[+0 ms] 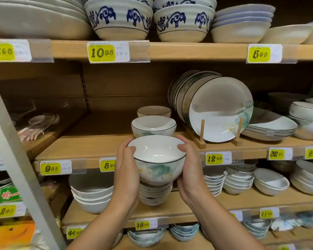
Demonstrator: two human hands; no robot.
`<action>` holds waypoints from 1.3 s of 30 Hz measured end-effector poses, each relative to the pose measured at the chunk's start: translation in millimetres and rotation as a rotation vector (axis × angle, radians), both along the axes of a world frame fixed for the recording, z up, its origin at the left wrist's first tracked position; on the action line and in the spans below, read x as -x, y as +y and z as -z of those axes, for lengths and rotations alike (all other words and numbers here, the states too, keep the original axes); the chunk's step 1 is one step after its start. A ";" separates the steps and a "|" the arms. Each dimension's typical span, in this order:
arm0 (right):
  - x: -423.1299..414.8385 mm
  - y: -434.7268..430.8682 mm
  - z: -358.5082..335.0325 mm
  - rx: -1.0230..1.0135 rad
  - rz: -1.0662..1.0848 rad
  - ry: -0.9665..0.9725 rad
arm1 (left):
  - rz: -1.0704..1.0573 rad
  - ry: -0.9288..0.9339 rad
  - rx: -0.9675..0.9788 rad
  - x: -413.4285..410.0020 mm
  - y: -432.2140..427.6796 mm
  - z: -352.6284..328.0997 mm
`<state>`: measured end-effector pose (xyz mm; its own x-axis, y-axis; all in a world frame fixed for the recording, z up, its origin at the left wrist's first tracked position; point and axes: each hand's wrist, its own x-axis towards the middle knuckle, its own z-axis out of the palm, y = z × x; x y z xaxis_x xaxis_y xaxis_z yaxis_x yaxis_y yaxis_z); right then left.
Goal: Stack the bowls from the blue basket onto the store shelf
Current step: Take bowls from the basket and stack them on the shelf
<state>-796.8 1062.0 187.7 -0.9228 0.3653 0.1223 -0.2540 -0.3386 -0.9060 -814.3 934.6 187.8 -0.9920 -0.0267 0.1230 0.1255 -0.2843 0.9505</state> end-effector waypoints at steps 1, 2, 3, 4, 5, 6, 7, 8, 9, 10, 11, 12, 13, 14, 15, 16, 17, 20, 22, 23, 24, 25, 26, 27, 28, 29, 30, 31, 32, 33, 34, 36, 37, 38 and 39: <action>3.6 -0.5 -0.6 0.004 0.001 -0.002 | 0.006 -0.002 -0.001 4.5 0.0 -0.3; 7.4 -1.0 -1.3 0.008 0.003 -0.003 | 0.006 -0.002 -0.002 8.8 0.3 -0.6; 11.4 -1.5 -2.1 0.010 0.009 -0.006 | 0.002 -0.001 0.001 12.6 1.0 -1.4; 15.5 -1.6 -2.9 0.009 0.017 -0.009 | -0.004 0.000 0.007 16.2 2.2 -2.0; 19.7 -1.7 -3.5 0.005 0.027 -0.010 | -0.007 0.001 0.015 20.0 3.2 -2.9; 23.7 -1.7 -4.0 -0.001 0.036 -0.009 | -0.008 0.001 0.023 23.3 4.2 -3.8; 27.8 -1.7 -4.7 -0.011 0.043 -0.009 | -0.009 -0.001 0.032 27.0 5.2 -5.0; 32.1 -1.5 -5.3 -0.026 0.049 -0.013 | -0.008 0.000 0.040 30.6 5.8 -6.4; 35.9 -1.2 -6.2 -0.040 0.054 -0.017 | -0.005 0.000 0.045 33.7 6.4 -8.2; 39.7 -1.0 -7.2 -0.046 0.060 -0.019 | -0.002 0.000 0.049 36.6 6.5 -10.4; 43.4 -0.6 -8.3 -0.049 0.064 -0.019 | 0.002 0.001 0.054 39.4 6.6 -12.5; 46.4 -0.3 -9.4 -0.052 0.066 -0.018 | 0.004 0.005 0.056 42.1 6.5 -14.3; 49.2 -0.4 -10.5 -0.056 0.067 -0.017 | 0.004 0.012 0.054 44.6 6.3 -15.8; 51.5 -0.4 -11.6 -0.056 0.067 -0.017 | 0.004 0.020 0.052 46.8 6.4 -17.1; 53.9 -0.6 -12.6 -0.050 0.069 -0.019 | 0.006 0.027 0.054 48.8 6.3 -18.1; 56.6 -0.6 -13.3 -0.041 0.073 -0.022 | 0.007 0.033 0.061 50.8 6.5 -19.0; 59.5 -0.3 -14.0 -0.034 0.080 -0.024 | 0.008 0.038 0.066 52.8 6.5 -19.8; 66.9 0.4 -14.8 -0.043 0.099 -0.022 | 0.007 0.045 0.064 60.7 6.1 -20.0; 69.9 0.1 -14.2 -0.078 0.112 -0.016 | 0.003 0.045 0.066 66.9 5.4 -18.4; 71.4 0.0 -13.9 -0.103 0.118 -0.012 | -0.001 0.043 0.069 69.7 4.9 -17.7; 73.1 0.1 -13.6 -0.130 0.125 -0.010 | -0.007 0.041 0.072 72.5 4.6 -17.4; 75.1 0.5 -13.7 -0.154 0.130 -0.011 | -0.014 0.040 0.073 75.5 4.2 -17.7; 77.1 0.9 -14.2 -0.174 0.132 -0.016 | -0.022 0.039 0.072 78.9 3.7 -18.2; 79.1 1.5 -15.1 -0.193 0.126 -0.022 | -0.026 0.040 0.067 82.3 2.9 -18.8; 81.0 2.1 -16.3 -0.212 0.119 -0.026 | -0.025 0.042 0.063 85.7 2.3 -19.3; 82.7 2.8 -17.5 -0.233 0.115 -0.029 | -0.021 0.044 0.065 89.0 1.4 -19.1; 84.8 3.5 -18.4 -0.252 0.114 -0.029 | -0.015 0.044 0.073 92.5 0.4 -18.5; 86.6 3.9 -18.7 -0.268 0.113 -0.026 | -0.011 0.044 0.083 95.7 -0.7 -17.6; 88.5 4.0 -18.3 -0.283 0.112 -0.022 | -0.009 0.047 0.095 98.4 -1.6 -16.7; 90.0 3.8 -17.5 -0.299 0.108 -0.020 | -0.010 0.055 0.107 100.9 -2.4 -15.7; 91.8 4.0 -16.0 -0.313 0.104 -0.019 | -0.013 0.061 0.119 102.9 -2.9 -14.8; 96.3 5.4 -13.9 -0.336 0.093 -0.013 | -0.022 0.067 0.139 107.3 -4.4 -13.7; 98.9 7.0 -13.0 -0.346 0.082 -0.011 | -0.022 0.067 0.148 109.5 -5.1 -13.5; 101.5 8.3 -12.3 -0.352 0.066 -0.011 | -0.020 0.066 0.156 111.6 -5.5 -13.6; 103.2 8.8 -11.8 -0.355 0.049 -0.016 | -0.016 0.068 0.159 113.7 -5.7 -13.8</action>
<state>-900.0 1070.9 199.5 -0.9082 0.3461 0.2352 -0.2469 0.0106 -0.9690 -928.1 929.0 201.5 -0.9810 -0.0178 0.1934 0.1941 -0.1284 0.9725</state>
